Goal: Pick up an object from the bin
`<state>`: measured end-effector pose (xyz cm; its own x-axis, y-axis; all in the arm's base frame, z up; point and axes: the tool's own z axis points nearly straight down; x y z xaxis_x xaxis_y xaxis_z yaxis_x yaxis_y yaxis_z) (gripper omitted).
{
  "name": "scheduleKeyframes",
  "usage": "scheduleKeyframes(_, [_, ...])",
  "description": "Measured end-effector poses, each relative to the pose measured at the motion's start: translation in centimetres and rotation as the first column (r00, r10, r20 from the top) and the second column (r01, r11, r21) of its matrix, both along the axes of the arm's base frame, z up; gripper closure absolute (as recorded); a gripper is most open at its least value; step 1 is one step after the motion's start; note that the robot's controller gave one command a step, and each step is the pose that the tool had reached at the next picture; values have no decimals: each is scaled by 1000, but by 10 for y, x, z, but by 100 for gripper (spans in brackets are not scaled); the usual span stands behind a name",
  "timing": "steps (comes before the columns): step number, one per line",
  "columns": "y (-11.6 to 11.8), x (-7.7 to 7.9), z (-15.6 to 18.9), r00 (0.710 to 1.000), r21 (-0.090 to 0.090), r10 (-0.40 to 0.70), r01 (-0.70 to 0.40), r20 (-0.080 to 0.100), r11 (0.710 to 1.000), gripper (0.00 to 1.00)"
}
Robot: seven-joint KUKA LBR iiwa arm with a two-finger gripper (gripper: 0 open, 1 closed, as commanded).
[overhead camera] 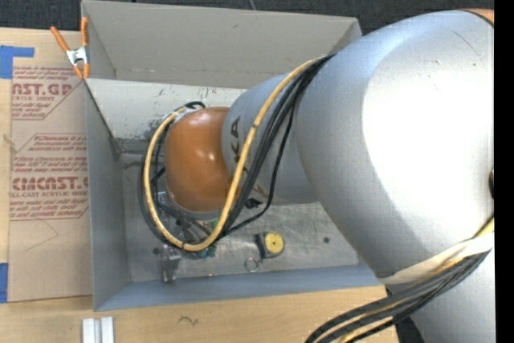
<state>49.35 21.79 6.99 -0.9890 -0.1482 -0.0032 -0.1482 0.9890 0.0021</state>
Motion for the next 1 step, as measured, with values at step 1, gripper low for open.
scheduleKeyframes(1, [-60,30,2,996,2,-85,85,3,996,0])
